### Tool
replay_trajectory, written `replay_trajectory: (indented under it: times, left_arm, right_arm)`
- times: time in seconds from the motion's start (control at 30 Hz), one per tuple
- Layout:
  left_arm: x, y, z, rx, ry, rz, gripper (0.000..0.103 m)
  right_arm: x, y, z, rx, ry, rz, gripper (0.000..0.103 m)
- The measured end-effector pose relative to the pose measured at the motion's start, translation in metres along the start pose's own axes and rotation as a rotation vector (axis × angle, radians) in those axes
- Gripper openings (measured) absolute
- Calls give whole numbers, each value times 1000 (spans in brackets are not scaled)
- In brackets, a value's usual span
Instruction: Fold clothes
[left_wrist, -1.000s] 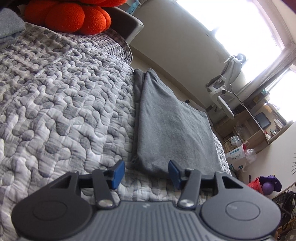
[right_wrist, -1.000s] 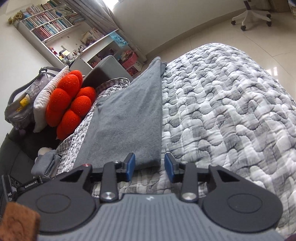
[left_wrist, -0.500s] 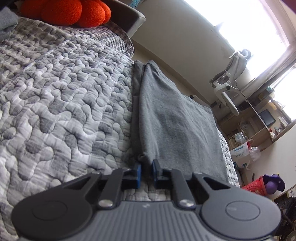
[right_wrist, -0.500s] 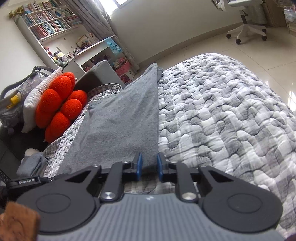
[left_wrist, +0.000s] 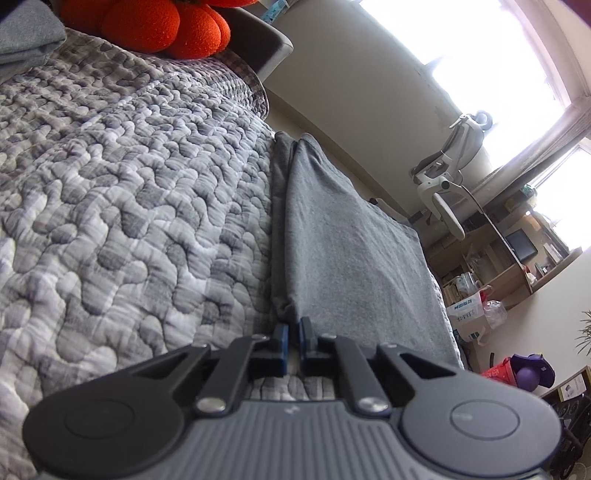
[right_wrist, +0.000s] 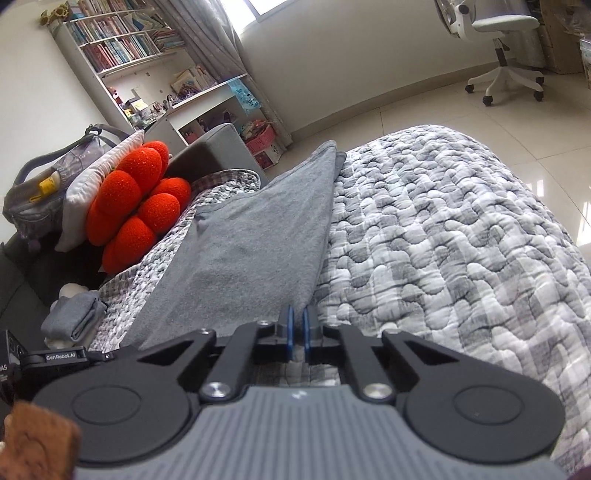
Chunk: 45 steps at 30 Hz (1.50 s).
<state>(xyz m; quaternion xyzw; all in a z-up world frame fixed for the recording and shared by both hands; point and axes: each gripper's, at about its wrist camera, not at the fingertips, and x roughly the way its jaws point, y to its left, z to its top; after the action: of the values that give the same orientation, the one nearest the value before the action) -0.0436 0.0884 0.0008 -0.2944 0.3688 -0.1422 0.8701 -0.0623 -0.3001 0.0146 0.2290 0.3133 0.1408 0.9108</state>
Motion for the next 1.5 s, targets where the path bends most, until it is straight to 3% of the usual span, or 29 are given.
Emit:
replay_trajectory:
  times: [0.03, 0.17, 0.37, 0.47, 0.5, 0.53, 0.57, 0.6, 0.73, 0.87, 0.93, 0.97, 1.0, 1.03, 1.27, 1.5]
  left_arm:
    - [-5, 0, -4, 9, 4, -3, 0]
    - [-25, 3, -21, 54, 21, -17, 0]
    - [-40, 0, -15, 100, -14, -53, 2]
    - [-31, -3, -7, 81, -14, -57, 15]
    - [-26, -3, -6, 75, -11, -52, 27]
    - [-20, -3, -5, 66, -7, -45, 43]
    - [-14, -2, -5, 56, -2, -39, 48]
    - [-9, -2, -4, 47, 3, -32, 51]
    - [7, 0, -1, 20, -15, -38, 53]
    - [18, -4, 3, 28, -26, -36, 44]
    - [22, -3, 4, 28, -19, -12, 14]
    - [23, -1, 4, 15, -19, -10, 12]
    - [23, 1, 4, 8, -21, -13, 11]
    - [22, 3, 3, 4, -24, -20, 10]
    - [-5, 10, -9, -9, -43, -65, 8]
    - [-65, 7, -51, 74, 4, -80, 8]
  right_arm:
    - [-3, 1, -2, -4, 2, 4, 7]
    - [-22, 7, -11, -38, 14, 31, 2]
    - [-38, 2, -14, -73, 1, 21, 6]
    - [-33, -4, -14, -14, 10, 59, 11]
    - [-30, -5, -14, 2, 12, 73, 12]
    - [-27, -6, -16, 24, 14, 88, 19]
    - [-23, -6, -17, 42, 17, 90, 29]
    - [-19, -6, -17, 58, 18, 81, 49]
    - [-6, -9, -20, 80, 8, 55, 53]
    - [3, -12, -16, 161, -4, 59, 52]
    - [5, -10, -14, 171, -8, 49, 47]
    - [8, -9, -14, 160, -6, 27, 39]
    - [11, -7, -14, 146, -3, 1, 23]
    - [13, -5, -15, 132, -8, -21, 13]
    - [-6, -4, -15, 115, -10, 32, 7]
    - [-58, 3, -36, 49, 51, 87, 7]
